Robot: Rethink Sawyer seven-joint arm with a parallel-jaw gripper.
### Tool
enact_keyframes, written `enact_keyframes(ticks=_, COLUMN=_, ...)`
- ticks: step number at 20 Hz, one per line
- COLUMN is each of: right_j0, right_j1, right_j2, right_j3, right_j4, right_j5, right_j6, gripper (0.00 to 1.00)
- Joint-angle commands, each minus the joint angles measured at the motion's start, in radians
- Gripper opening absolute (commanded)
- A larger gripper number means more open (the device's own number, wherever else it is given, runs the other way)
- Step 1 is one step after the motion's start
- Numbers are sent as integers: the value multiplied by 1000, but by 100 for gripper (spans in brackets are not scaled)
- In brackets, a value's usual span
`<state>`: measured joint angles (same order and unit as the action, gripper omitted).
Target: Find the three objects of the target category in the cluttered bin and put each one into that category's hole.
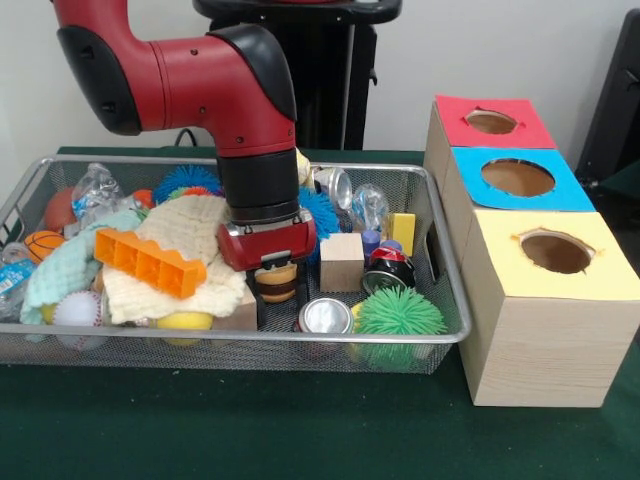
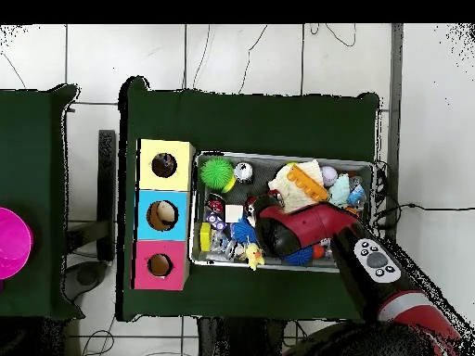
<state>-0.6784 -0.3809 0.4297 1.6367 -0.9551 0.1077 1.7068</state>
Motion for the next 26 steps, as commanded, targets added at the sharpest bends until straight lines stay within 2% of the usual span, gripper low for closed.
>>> enact_keyframes(ticks=1, right_j0=43, right_j1=96, right_j2=-239, right_j3=0, right_j4=-41, right_j5=184, right_j6=69, gripper=100)
enact_keyframes(ticks=4, right_j0=81, right_j1=99, right_j2=-287, right_j3=-3, right_j4=-53, right_j5=159, right_j6=85, gripper=100)
enact_keyframes(ticks=10, right_j0=129, right_j1=123, right_j2=-353, right_j3=-27, right_j4=-78, right_j5=144, right_j6=52, gripper=100)
enact_keyframes(ticks=15, right_j0=144, right_j1=108, right_j2=-372, right_j3=-16, right_j4=-52, right_j5=167, right_j6=14, gripper=100)
enact_keyframes(ticks=21, right_j0=128, right_j1=55, right_j2=-343, right_j3=27, right_j4=-11, right_j5=164, right_j6=-10, gripper=100)
enact_keyframes(ticks=24, right_j0=93, right_j1=17, right_j2=-276, right_j3=58, right_j4=36, right_j5=152, right_j6=-17, gripper=100)
enact_keyframes(ticks=26, right_j0=97, right_j1=-13, right_j2=-232, right_j3=67, right_j4=86, right_j5=167, right_j6=-6, gripper=100)
